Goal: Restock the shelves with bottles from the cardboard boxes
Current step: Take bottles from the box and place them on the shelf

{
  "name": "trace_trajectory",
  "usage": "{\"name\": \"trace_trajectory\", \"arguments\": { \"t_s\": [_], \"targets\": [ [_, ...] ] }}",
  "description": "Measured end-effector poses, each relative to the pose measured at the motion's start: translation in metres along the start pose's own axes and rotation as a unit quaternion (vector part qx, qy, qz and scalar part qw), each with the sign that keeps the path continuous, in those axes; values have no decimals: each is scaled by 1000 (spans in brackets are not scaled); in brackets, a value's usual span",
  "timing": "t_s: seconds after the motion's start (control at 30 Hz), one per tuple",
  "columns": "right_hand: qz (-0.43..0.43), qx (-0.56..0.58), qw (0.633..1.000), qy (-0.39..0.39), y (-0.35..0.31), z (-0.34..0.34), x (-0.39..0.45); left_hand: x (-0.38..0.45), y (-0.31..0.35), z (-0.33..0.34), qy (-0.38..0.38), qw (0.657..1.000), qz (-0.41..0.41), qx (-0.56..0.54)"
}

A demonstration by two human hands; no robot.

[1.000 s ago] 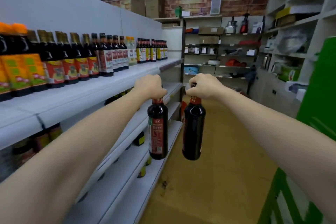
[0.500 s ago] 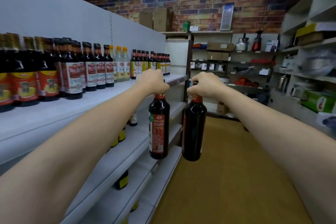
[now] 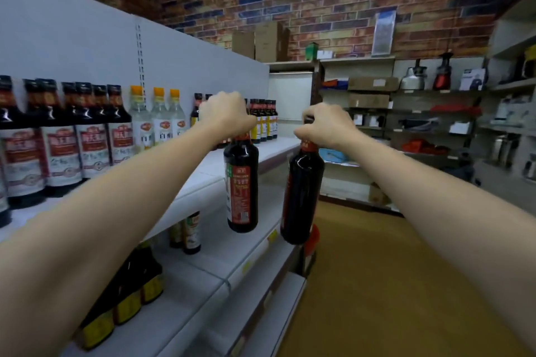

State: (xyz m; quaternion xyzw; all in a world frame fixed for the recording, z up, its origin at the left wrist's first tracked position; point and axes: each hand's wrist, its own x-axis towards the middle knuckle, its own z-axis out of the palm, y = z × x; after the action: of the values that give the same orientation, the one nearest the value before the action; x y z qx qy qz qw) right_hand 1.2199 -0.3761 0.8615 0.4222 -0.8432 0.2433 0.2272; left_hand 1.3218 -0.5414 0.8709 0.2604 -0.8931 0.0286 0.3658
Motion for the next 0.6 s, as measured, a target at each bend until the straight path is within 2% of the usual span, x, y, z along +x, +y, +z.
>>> {"name": "trace_trajectory", "arguments": {
  "t_s": [0.27, 0.47, 0.6],
  "targets": [
    [-125, 52, 991, 25, 40, 33, 130, 92, 1, 36, 66, 994, -78, 49],
    [-212, 121, 969, 23, 13, 66, 197, 120, -27, 27, 100, 979, -133, 119],
    [-240, 176, 954, 28, -17, 93, 219, 126, -52, 17, 113, 964, -148, 190]
  ]
}}
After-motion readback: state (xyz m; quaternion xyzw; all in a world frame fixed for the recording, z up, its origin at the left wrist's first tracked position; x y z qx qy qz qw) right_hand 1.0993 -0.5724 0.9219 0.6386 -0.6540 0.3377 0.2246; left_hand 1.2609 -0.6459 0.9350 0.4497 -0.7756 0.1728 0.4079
